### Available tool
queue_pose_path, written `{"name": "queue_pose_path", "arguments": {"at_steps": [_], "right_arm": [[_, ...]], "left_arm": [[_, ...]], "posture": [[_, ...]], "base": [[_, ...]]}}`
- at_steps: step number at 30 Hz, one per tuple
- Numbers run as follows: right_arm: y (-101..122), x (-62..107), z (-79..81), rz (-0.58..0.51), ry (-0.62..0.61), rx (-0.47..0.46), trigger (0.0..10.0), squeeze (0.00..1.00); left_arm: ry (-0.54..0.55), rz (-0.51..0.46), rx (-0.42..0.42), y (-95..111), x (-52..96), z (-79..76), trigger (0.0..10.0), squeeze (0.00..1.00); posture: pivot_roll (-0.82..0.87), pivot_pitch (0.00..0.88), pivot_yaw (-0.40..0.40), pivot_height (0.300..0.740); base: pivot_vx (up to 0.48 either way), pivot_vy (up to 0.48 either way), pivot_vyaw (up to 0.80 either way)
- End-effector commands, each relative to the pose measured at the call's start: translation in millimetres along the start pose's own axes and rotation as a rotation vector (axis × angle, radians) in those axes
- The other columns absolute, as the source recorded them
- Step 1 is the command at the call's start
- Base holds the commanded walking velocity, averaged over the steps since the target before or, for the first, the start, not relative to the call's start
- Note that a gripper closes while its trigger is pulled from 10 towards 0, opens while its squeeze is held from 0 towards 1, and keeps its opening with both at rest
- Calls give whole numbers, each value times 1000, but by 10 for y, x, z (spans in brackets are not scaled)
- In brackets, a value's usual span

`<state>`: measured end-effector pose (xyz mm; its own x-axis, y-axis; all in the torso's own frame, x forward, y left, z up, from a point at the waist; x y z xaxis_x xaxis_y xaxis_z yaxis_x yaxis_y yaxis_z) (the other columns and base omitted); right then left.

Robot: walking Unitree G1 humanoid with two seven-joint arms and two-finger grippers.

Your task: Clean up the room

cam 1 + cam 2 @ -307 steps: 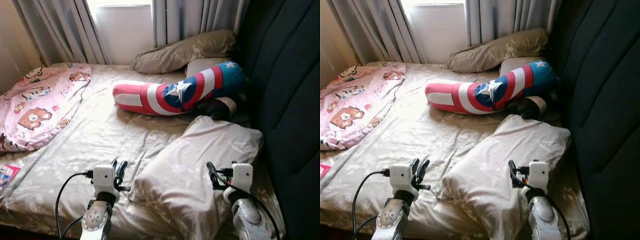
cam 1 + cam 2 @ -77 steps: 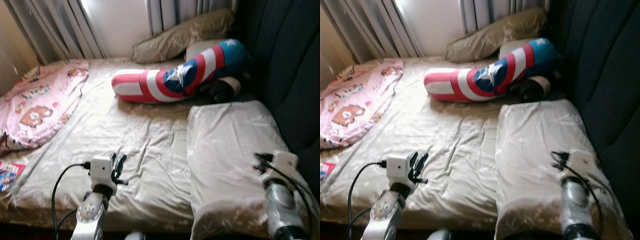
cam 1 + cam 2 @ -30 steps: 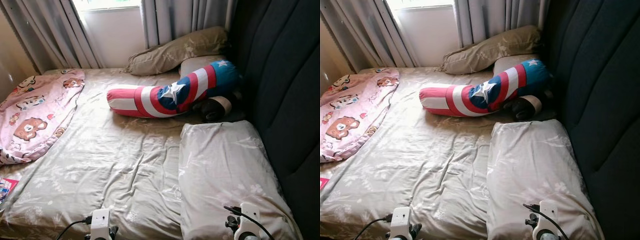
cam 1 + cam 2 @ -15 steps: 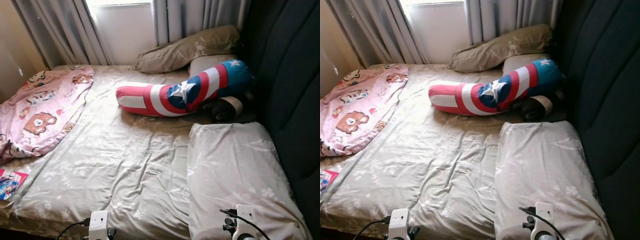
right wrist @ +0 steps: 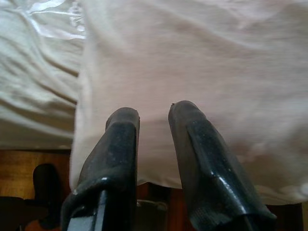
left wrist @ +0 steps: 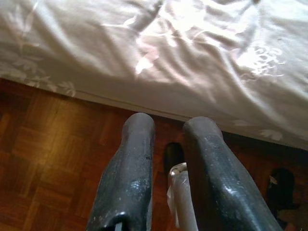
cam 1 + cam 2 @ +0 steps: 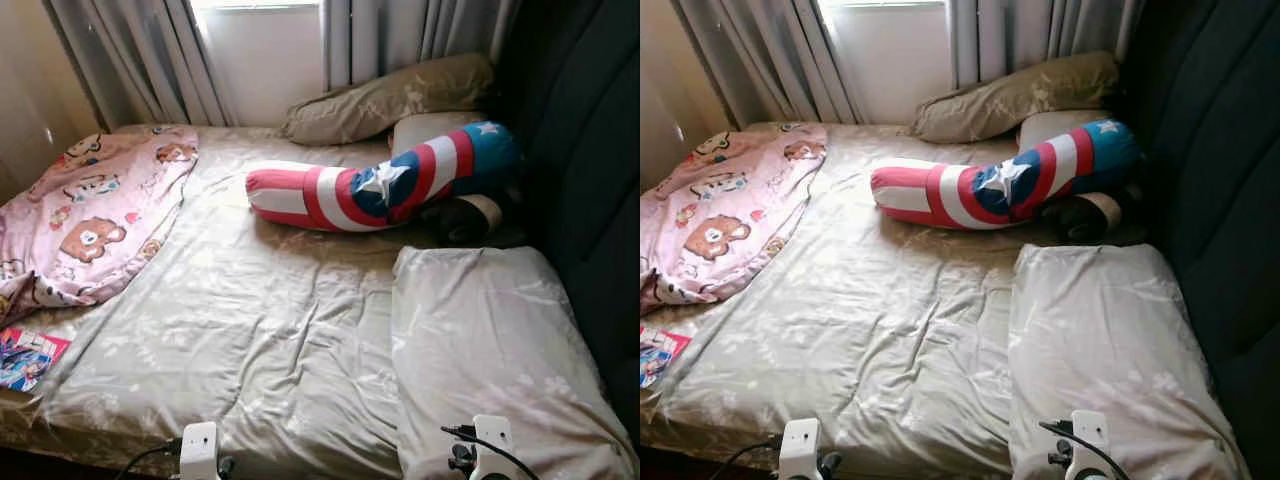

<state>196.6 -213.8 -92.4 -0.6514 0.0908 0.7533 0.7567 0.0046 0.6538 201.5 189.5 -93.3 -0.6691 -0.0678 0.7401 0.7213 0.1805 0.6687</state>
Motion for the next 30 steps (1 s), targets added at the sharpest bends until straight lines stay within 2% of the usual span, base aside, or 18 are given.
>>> {"name": "queue_pose_path", "arguments": {"at_steps": [1, 5, 30], "right_arm": [[-55, 9, 12, 25, 6, -2, 10000, 0], [-81, 15, 9, 32, 1, -6, 10000, 0], [-62, 4, 78, 24, -5, -43, 10000, 0]], "left_arm": [[9, 20, -16, -38, 5, 9, 10000, 0], [4, 16, -22, -17, -5, -29, 10000, 0], [16, 12, -27, -7, -4, 3, 10000, 0]], "posture": [[-103, 0, 61, 740], [-101, 0, 66, 740], [-83, 0, 77, 740]], "base": [[0, 480, 0], [0, 480, 0], [0, 480, 0]]}}
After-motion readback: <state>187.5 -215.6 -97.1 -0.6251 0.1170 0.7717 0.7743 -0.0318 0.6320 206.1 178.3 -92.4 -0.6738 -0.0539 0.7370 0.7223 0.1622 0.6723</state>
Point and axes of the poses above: a point about 5 cm out from each wrist's last joint towards the gripper, its own x axis pointing back from the gripper into the wrist, its own y axis along the axis of the wrist's last joint, z = x × y, the point moved 2 cm from there along -x, pointing out of the wrist towards the gripper, and after that the axes turned 4 degrees about x, right-handed, at the moved point
